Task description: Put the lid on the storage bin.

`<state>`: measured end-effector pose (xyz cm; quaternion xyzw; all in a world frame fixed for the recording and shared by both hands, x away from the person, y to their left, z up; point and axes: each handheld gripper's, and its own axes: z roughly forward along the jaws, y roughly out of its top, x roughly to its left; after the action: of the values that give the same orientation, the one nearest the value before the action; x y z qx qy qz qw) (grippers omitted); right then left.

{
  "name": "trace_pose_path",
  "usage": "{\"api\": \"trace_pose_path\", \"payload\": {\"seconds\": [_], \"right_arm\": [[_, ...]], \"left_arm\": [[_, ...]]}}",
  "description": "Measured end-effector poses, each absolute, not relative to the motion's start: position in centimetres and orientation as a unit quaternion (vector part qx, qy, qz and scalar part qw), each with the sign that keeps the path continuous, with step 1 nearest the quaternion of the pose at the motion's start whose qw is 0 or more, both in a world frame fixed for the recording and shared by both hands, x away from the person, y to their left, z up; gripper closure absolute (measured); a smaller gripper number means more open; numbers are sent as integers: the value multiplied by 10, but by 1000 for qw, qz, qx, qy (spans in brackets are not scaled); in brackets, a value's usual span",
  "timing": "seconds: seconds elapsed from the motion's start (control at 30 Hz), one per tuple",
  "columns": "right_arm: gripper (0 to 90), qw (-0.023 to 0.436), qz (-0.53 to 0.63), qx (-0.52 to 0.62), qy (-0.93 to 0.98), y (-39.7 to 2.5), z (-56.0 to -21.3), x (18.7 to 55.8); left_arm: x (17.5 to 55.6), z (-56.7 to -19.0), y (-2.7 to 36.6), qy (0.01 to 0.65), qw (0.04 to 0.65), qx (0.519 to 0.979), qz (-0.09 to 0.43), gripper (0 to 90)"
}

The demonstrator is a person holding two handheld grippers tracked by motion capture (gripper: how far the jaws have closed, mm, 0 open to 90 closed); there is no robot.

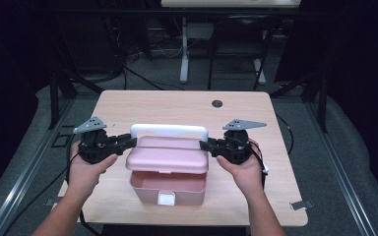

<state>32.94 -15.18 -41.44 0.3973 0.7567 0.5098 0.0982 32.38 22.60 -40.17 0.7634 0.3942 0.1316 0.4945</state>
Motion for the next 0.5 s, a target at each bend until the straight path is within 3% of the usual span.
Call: {"api": "trace_pose_path", "payload": {"seconds": [0.27, 0.5], "right_arm": [[742, 98, 516, 401, 751, -152, -415, 330], [742, 97, 518, 403, 749, -152, -416, 330]], "left_arm": [[300, -402, 241, 390, 499, 762, 135, 701], [285, -414, 246, 389, 489, 769, 133, 806]]}}
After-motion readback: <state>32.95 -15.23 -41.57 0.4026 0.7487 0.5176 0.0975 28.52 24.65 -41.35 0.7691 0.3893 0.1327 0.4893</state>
